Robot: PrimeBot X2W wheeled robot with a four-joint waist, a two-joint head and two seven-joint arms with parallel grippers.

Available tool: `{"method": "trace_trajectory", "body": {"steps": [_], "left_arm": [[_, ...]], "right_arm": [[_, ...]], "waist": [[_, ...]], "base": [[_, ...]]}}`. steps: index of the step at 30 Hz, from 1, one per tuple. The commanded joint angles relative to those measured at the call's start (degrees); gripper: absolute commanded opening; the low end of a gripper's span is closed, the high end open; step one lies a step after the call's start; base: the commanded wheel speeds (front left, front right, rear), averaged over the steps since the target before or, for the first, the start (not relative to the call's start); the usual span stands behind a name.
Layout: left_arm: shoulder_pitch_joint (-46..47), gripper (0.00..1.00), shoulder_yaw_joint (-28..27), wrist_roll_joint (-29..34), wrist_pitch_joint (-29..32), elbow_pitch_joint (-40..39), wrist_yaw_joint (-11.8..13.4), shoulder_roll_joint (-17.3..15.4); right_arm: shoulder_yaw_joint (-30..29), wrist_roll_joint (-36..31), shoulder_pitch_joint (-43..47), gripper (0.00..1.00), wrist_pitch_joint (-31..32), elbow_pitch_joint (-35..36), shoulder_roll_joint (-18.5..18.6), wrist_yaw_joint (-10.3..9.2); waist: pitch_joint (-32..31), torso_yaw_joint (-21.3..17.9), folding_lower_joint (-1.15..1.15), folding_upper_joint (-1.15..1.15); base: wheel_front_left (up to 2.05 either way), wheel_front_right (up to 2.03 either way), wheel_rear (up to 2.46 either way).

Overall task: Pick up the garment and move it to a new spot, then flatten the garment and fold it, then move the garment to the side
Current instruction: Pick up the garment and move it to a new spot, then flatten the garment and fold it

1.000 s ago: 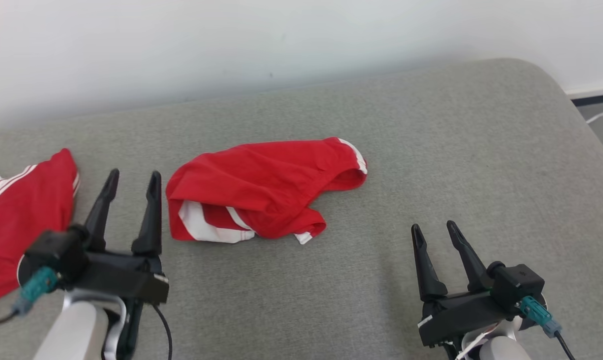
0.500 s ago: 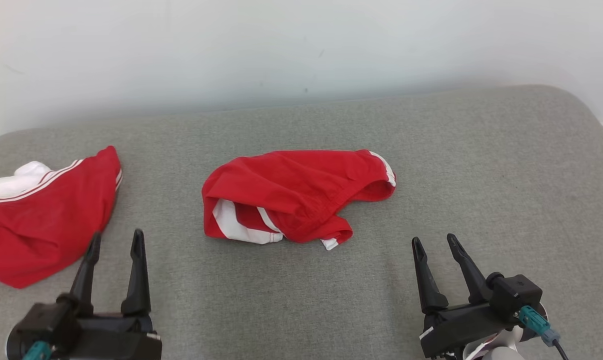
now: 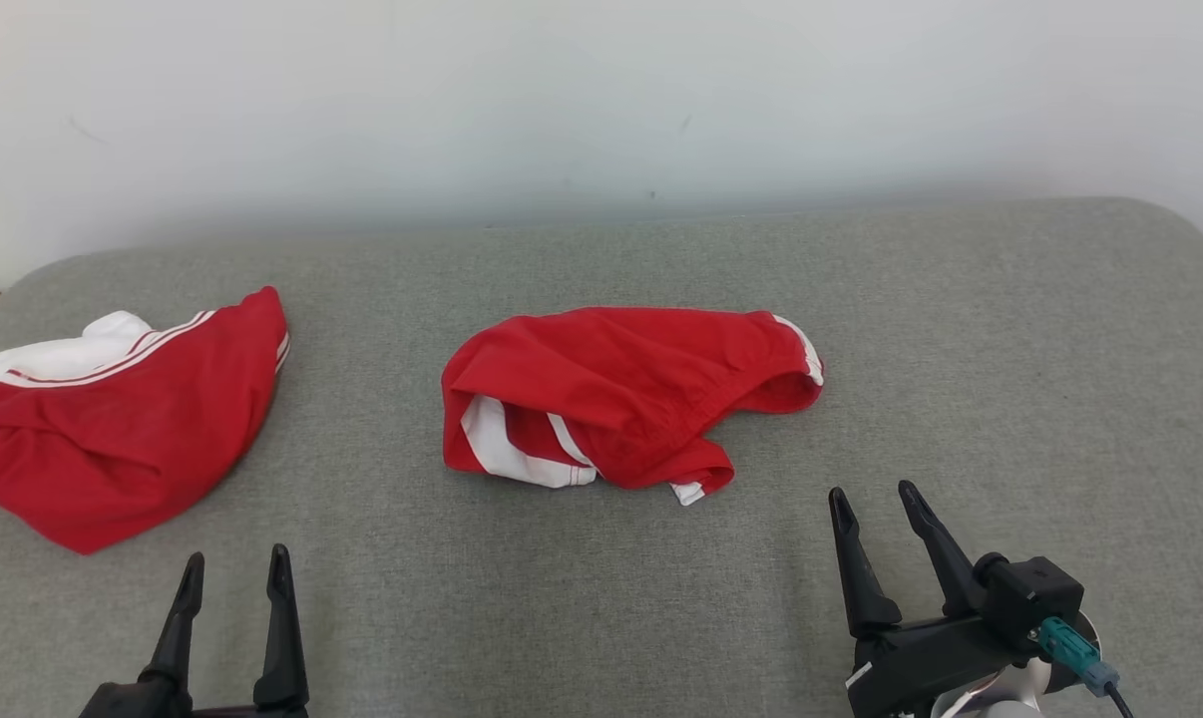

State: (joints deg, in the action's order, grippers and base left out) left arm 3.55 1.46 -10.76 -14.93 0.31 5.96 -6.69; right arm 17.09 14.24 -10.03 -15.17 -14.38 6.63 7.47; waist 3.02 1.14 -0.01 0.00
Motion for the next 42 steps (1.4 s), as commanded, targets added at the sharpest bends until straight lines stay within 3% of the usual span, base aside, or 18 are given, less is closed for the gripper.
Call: {"method": "trace_trajectory", "body": {"steps": [1, 13, 27, 42], "left_arm": [[-0.69, 1.0, -0.29, 0.53, -0.13, 0.25, -0.19, 0.08], [-0.46, 1.0, -0.5, 3.19, -0.14, 1.23, -1.33, 1.43], [0.82, 1.0, 0.35, 3.46, -0.14, 2.55, -3.36, 2.57], [3.82, 1.0, 4.08, 3.0, -0.14, 4.74, -5.64, 3.58]], "right_arm": [[0.17, 0.19, 0.04, 1.0, -0.15, -0.17, 0.31, 0.04], [1.64, 0.68, -0.62, 1.0, -0.15, -2.54, 0.38, 0.04], [10.6, 0.86, -10.35, 1.0, 2.4, -12.92, 1.1, 0.04], [15.1, 3.49, -26.41, 1.0, 0.92, -39.06, -0.21, 0.04]], "waist": [[0.03, 0.41, 0.01, 0.0], [-1.03, 1.92, 0.01, 0.0], [-2.16, 5.55, 0.01, 0.0], [0.05, 14.2, 0.01, 0.0]], "base": [[0.0, 0.0, 0.0], [0.0, 0.0, 0.0], [0.0, 0.0, 0.0], [0.0, 0.0, 0.0]]}}
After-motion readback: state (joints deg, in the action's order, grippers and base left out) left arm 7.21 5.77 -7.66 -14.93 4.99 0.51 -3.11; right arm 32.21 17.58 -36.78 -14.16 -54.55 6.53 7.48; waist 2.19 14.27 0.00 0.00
